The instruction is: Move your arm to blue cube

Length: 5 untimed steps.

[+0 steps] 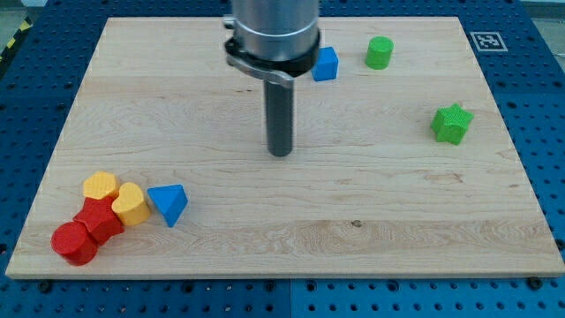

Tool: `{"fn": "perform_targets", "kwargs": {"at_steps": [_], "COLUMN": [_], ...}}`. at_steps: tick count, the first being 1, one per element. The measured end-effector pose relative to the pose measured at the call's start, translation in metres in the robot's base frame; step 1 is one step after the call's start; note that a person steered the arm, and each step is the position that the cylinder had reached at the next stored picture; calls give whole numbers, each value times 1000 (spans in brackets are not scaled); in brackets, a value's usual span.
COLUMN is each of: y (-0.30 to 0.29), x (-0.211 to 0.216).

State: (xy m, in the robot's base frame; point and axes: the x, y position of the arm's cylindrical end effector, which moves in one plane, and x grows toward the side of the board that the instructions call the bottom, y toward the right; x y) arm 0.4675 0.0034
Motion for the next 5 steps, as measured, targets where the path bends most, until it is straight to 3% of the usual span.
{"fn": "perform_targets", "kwargs": {"at_steps": [1, 5], "y": [28, 87], "x": [-5, -108]}}
